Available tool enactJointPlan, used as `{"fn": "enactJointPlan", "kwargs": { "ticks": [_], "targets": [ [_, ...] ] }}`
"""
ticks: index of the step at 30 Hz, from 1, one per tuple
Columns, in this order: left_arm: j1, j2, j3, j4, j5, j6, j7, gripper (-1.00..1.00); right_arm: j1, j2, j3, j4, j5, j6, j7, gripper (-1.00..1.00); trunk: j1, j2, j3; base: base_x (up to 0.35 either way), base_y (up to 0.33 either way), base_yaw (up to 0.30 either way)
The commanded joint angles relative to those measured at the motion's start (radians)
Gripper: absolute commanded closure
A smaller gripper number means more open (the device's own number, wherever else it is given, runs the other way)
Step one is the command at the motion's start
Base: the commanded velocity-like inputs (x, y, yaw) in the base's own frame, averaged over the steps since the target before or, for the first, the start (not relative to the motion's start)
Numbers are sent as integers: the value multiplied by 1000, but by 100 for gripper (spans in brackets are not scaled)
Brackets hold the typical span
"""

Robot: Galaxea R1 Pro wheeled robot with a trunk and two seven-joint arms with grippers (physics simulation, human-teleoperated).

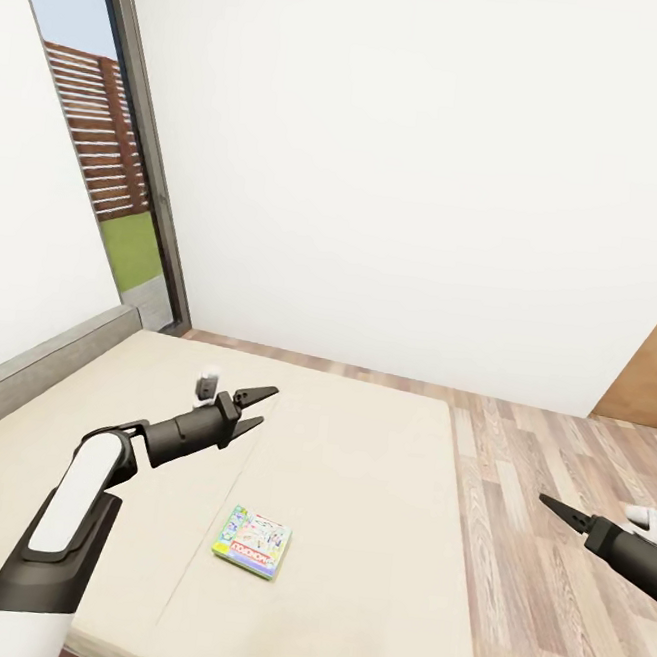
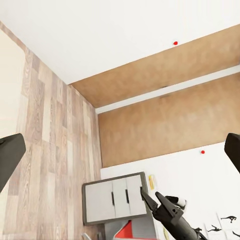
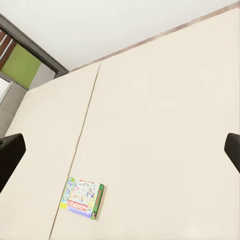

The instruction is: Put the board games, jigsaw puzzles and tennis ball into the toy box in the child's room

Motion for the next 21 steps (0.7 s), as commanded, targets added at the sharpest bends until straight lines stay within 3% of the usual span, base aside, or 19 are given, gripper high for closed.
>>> {"fn": "enactJointPlan", "kwargs": {
  "ticks": [1,7,21],
  "targets": [
    [-3,0,2,-5,7,4,10,-100,-2,0,-1,1,2,5,-5,-100,1,-2,-2,0,0,0],
    [-10,3,3,-21,-4,4,19,-100,-6,0,7,12,2,5,-59,-100,1,-2,-2,0,0,0],
    [-18,5,7,-29,-8,13,22,-100,-67,0,109,101,2,6,-219,-100,1,-2,-2,0,0,0]
  ]
}}
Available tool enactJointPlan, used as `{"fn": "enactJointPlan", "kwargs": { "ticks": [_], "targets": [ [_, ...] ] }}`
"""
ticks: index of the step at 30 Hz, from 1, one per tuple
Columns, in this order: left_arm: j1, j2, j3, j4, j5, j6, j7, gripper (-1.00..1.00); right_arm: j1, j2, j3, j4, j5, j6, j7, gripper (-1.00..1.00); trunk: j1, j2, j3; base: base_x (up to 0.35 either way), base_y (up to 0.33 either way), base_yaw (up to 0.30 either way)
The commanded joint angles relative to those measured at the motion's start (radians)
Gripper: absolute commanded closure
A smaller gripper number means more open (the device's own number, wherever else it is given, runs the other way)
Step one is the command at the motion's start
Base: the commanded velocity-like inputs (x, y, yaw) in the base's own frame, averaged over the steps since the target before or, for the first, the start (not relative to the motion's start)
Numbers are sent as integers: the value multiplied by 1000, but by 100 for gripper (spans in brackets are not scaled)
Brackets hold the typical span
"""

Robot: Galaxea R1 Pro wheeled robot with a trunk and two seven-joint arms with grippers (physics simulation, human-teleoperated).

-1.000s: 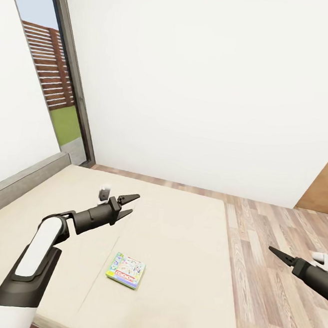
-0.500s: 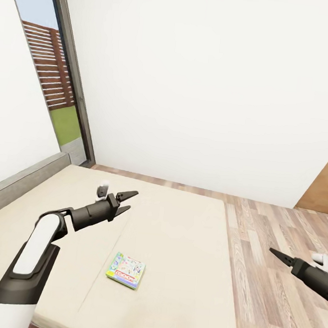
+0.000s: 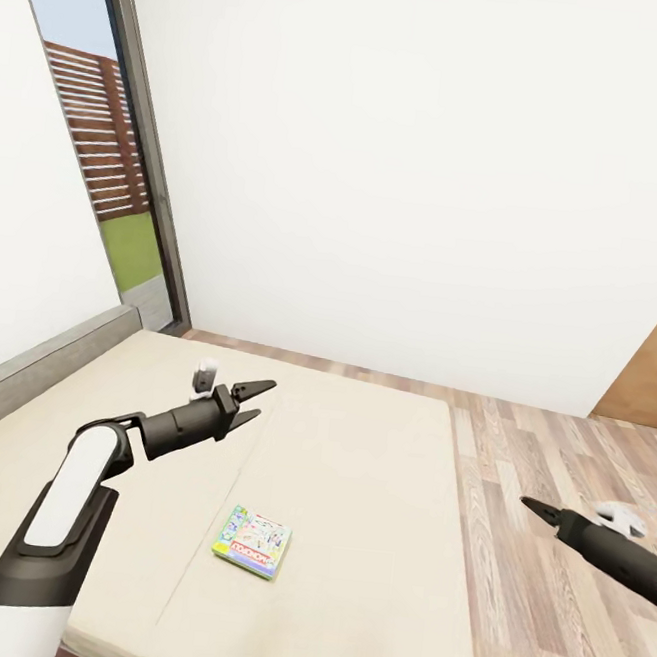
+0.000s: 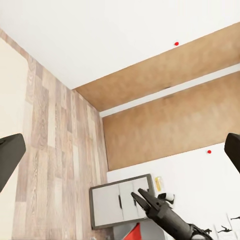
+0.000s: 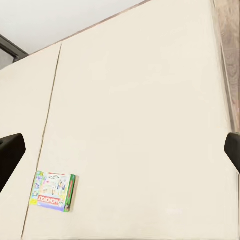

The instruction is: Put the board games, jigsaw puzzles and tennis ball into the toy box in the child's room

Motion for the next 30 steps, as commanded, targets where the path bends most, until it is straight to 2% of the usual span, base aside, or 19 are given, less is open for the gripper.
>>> {"fn": "enactJointPlan", "kwargs": {
  "ticks": [1,8,11,23,30],
  "targets": [
    [-2,0,1,-1,11,5,10,-100,-8,1,8,10,3,7,-8,-100,1,-2,-2,0,0,0],
    [-5,0,2,0,2,5,24,-100,-24,1,38,32,2,22,-38,-100,1,-2,-2,0,0,0],
    [-14,2,4,3,-4,5,74,-100,-31,1,53,41,2,39,-50,-100,1,-2,-2,0,0,0],
    [-19,-4,3,6,4,0,128,-100,-35,5,66,43,2,53,-58,-100,1,-2,-2,0,0,8],
    [-19,-7,2,5,5,-1,131,-100,-37,3,68,51,3,54,-59,-100,1,-2,-2,0,0,196]
  ]
}}
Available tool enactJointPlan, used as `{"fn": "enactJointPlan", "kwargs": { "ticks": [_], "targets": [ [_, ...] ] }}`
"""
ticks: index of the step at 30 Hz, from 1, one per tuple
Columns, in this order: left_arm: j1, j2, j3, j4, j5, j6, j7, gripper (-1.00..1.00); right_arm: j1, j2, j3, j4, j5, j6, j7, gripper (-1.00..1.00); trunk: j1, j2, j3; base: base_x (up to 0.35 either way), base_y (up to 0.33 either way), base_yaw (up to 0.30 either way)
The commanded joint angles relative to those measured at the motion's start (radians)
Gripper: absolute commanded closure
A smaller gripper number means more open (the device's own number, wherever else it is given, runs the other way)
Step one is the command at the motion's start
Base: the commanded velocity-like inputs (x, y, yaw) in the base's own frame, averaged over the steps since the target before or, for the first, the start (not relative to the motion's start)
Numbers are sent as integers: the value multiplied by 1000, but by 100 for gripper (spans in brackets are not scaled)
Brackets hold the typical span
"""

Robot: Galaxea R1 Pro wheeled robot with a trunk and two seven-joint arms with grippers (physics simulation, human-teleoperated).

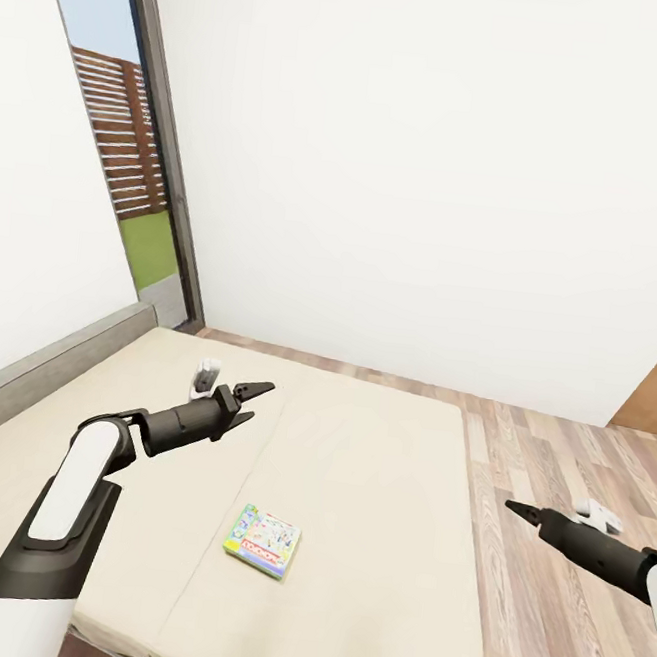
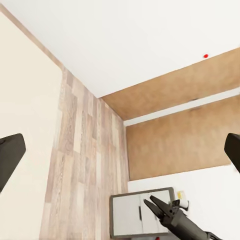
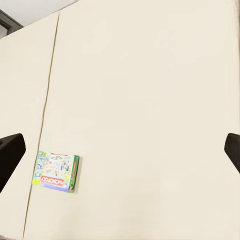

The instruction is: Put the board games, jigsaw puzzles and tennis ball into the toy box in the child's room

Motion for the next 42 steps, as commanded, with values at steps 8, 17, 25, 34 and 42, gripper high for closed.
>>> {"fn": "enactJointPlan", "kwargs": {
  "ticks": [8,17,25,34,42],
  "targets": [
    [-1,-2,0,-2,11,3,10,-100,-2,-1,-2,2,6,5,7,-100,1,-2,-6,0,0,164],
    [1,0,0,-1,11,3,5,-100,-2,-2,-2,3,6,5,7,-100,1,-2,-10,0,0,254],
    [7,-1,-1,-1,13,2,4,-100,-2,-3,-3,3,6,5,7,-100,1,-2,-13,0,0,276],
    [9,-2,-2,-1,11,0,4,-100,-24,-4,-3,48,6,5,6,-100,1,-2,-17,0,0,231],
    [10,-2,-2,-1,11,0,5,-100,-109,-7,-2,206,19,5,2,-100,1,-2,-24,0,0,180]
  ]
}}
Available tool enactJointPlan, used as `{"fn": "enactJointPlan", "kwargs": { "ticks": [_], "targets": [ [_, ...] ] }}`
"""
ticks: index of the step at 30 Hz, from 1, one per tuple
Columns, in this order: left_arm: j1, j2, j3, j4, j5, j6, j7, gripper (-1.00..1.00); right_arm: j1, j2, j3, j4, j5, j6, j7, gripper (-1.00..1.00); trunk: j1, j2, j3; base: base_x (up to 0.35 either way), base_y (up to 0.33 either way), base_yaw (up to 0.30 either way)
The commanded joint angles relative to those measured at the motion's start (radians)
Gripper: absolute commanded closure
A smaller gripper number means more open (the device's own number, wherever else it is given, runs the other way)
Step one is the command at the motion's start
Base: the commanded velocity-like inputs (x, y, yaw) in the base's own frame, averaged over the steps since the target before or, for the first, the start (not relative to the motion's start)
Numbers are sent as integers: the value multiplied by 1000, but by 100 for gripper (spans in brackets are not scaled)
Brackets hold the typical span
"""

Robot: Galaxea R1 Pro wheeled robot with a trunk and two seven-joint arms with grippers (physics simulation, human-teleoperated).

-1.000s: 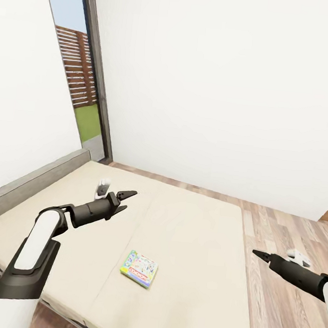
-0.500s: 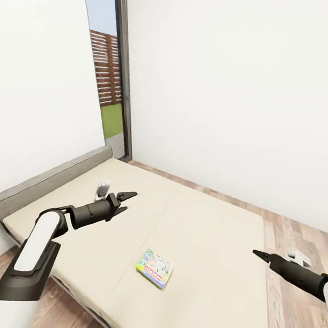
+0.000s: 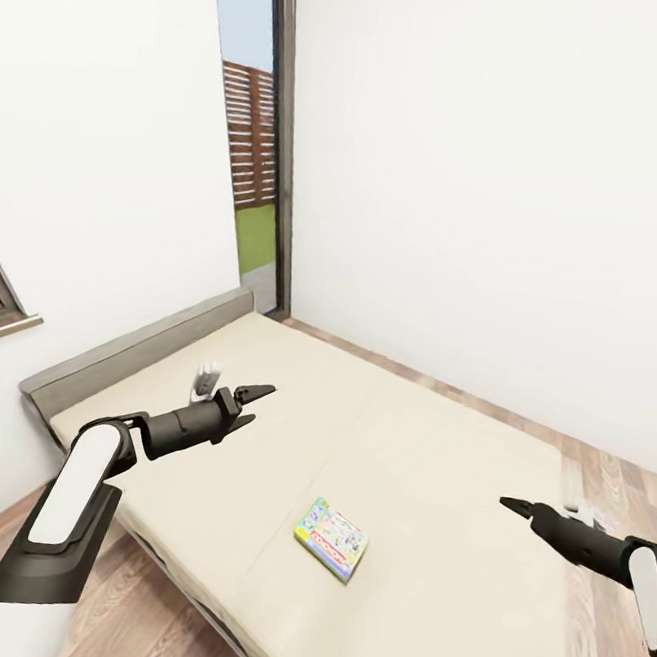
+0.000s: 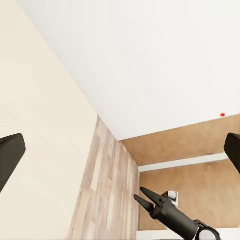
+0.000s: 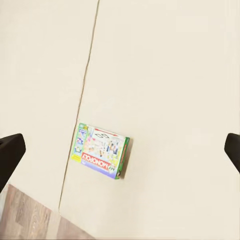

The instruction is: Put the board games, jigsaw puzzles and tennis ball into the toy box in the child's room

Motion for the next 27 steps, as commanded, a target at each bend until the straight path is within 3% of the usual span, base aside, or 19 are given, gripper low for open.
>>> {"fn": "enactJointPlan", "kwargs": {
  "ticks": [1,12,27],
  "targets": [
    [-1,0,1,0,11,3,10,-100,-17,0,-2,29,17,5,7,-100,1,-2,-3,0,0,216],
    [-1,-1,0,0,10,3,10,-100,-100,-3,-3,173,138,5,4,-100,1,-2,-10,0,0,250],
    [0,0,-1,1,1,0,11,-100,-118,-4,-3,202,174,3,5,-100,1,-2,-13,0,0,264]
  ]
}}
